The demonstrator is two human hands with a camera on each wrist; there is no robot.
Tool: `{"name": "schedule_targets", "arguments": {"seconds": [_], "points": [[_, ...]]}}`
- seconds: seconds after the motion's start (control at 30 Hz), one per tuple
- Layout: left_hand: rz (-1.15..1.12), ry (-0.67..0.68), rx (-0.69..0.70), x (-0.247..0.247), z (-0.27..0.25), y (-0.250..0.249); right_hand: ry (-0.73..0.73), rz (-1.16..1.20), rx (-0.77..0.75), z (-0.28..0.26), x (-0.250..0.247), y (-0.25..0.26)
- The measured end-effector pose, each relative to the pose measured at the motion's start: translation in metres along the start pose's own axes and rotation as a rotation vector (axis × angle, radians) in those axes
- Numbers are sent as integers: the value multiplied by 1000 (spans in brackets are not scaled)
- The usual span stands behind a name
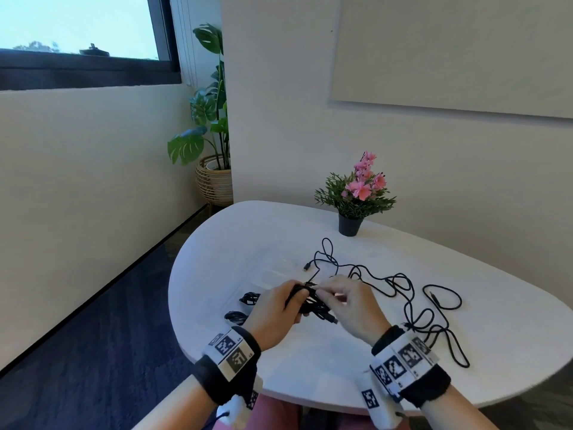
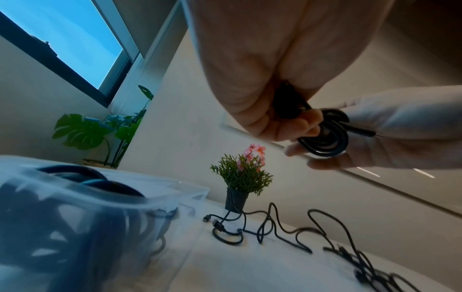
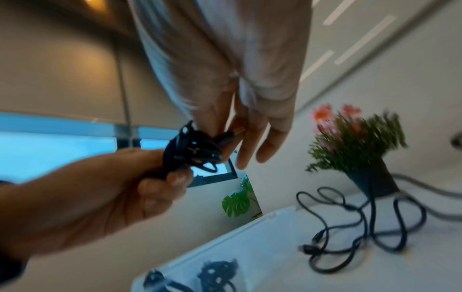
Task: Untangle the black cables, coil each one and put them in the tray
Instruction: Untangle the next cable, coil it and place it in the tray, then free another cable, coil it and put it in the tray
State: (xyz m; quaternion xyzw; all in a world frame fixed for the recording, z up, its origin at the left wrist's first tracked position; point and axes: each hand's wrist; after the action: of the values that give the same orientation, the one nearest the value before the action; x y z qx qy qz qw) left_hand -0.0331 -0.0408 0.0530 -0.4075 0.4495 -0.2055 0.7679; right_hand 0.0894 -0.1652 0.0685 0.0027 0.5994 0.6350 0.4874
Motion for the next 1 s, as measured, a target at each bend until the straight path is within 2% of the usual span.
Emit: {"name": "schedule_targets", "arguments": {"seconds": [0.1, 0.17, 0.23, 0.3, 0.4, 0.5, 0.6, 0.67, 0.77, 0.83, 0.9, 1.0], "points": [[-57, -19, -59, -6, 7, 3, 278, -99, -31, -8, 3, 1], [-52, -7, -70, -7, 5, 4, 370, -253, -43, -12, 6, -3], [-78, -7, -84, -4, 1, 9, 285, -533, -200, -11, 11, -12], [-140, -32, -112, 0, -6, 14, 210, -669, -302, -5, 15, -18], [-197, -64, -147, 1, -11, 25, 227, -501, -341, 8, 18, -14], [-238, -73, -190, -11, -10, 33, 255, -320, -333, 23, 20, -4], [-206, -84, -230, -28, -13, 40, 317, -316, -328, 40, 30, -2], [-215, -178, -257, -40, -18, 50, 292, -300, -289, 54, 37, -3], [-167, -421, -327, -59, -29, 79, 218, -288, -130, 77, 49, -2], [-123, -569, -429, -69, -38, 103, 185, -327, -79, 89, 63, -1], [-57, -646, -528, -72, -46, 123, 182, -444, -72, 97, 78, -1], [12, -593, -612, -67, -57, 145, 240, -645, -19, 104, 100, -1]]}}
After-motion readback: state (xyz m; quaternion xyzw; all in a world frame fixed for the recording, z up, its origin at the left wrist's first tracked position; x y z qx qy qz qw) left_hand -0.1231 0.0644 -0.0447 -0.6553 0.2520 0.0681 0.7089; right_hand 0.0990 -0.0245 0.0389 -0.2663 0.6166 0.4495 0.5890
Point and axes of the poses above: each hand's wrist, its own z-axis towards the middle knuckle, its own x-axis out of the palm, y = z × x, and after that the axes turned 1 degree about -y, right-handed
